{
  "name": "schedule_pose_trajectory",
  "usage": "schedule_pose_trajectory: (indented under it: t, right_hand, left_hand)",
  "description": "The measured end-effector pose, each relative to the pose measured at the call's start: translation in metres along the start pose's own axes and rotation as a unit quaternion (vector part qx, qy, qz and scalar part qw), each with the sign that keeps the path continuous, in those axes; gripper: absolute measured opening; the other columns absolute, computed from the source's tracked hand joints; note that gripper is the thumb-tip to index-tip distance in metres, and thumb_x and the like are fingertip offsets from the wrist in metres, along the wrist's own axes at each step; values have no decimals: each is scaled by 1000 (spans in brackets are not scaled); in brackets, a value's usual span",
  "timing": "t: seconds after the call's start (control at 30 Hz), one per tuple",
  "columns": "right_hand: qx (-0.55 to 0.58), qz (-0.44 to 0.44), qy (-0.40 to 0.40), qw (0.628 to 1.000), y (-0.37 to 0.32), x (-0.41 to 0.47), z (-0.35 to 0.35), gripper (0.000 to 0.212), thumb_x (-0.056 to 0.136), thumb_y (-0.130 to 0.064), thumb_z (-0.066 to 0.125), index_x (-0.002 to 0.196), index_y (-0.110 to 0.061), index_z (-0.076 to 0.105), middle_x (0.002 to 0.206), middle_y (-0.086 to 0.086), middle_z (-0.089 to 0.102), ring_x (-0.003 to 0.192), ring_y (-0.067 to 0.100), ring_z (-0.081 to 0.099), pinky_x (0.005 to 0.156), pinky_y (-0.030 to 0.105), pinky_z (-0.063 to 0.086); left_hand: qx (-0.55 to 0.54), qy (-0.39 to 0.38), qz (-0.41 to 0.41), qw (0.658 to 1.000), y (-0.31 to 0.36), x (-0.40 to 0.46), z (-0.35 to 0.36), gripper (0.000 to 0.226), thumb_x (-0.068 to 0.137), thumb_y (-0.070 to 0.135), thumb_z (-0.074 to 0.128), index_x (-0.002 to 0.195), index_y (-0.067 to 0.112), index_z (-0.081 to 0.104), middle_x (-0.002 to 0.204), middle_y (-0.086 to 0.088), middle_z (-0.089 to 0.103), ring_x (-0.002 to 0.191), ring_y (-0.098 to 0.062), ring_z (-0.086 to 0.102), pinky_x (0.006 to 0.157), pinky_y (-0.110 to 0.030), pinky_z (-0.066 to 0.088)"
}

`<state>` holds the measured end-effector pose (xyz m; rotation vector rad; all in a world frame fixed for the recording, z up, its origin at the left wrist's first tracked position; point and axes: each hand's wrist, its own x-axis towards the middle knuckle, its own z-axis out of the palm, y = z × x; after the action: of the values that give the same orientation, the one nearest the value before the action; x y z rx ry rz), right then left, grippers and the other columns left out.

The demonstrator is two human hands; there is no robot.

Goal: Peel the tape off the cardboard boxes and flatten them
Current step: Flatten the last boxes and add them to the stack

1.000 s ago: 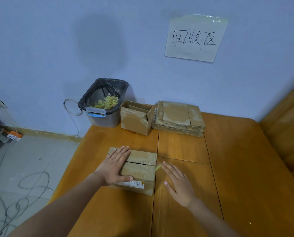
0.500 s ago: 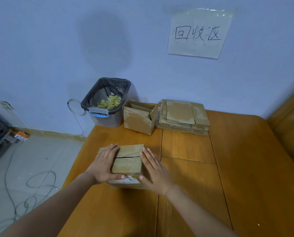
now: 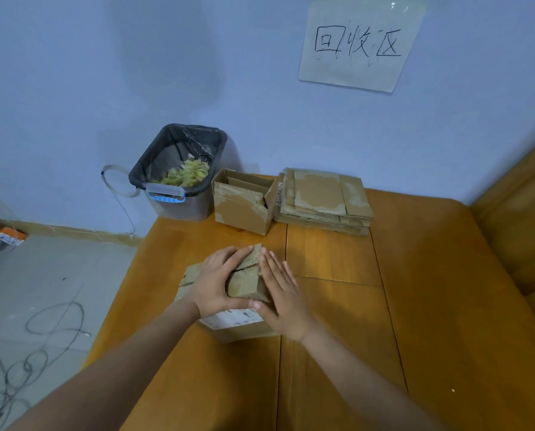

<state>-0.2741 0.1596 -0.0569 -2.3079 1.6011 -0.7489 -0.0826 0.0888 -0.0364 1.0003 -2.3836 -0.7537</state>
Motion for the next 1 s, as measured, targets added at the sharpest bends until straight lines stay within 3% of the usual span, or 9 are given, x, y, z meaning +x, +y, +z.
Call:
schedule_pose_trajectory:
  t: [0.27, 0.6, 0.8, 0.93, 1.0]
  right_hand:
    - [1, 18, -24, 1000, -2, -1, 2, 73, 97, -50, 31, 153, -16, -1, 162, -3, -6, 148, 14, -4, 120, 47, 3]
    - [-21, 35, 6, 999, -3, -9, 17, 69, 98, -49, 31, 154, -28, -3, 162, -9, 0, 149, 16, 2, 119, 43, 2]
    - [-39, 62, 15, 997, -10, -20, 20, 66, 99, -54, 23, 154, -26, 1, 162, -7, 4, 149, 18, 4, 118, 44, 3]
    - [-40, 66, 7, 997, -17, -38, 20, 64, 99, -48, 34, 154, -27, 8, 161, -10, 11, 149, 16, 6, 117, 46, 4]
    - [-46, 55, 18, 997, -19, -45, 15, 61, 97, -41, 40, 152, -24, 21, 159, -9, 20, 148, 15, 11, 118, 47, 7]
  left_hand:
    - [-85, -14, -24, 996, -18, 4, -5, 102, 60, 84, 60, 144, 37, 28, 140, 0, 37, 132, -20, 33, 112, -48, 29]
    - [-83, -38, -19, 996, -32, 6, -10, 102, 59, 85, 60, 145, 38, 28, 140, 3, 35, 132, -17, 32, 112, -44, 28]
    - [-67, -66, -12, 995, -32, 8, -11, 106, 58, 87, 58, 146, 39, 24, 142, -2, 35, 133, -20, 31, 113, -44, 26]
    - [-101, -53, -74, 991, -36, 8, -21, 102, 59, 78, 63, 147, 44, 23, 143, 5, 30, 133, -13, 27, 113, -40, 25]
    - [-102, -68, -77, 989, -37, 7, -24, 100, 60, 77, 62, 146, 48, 20, 144, 9, 28, 132, -11, 26, 113, -40, 26]
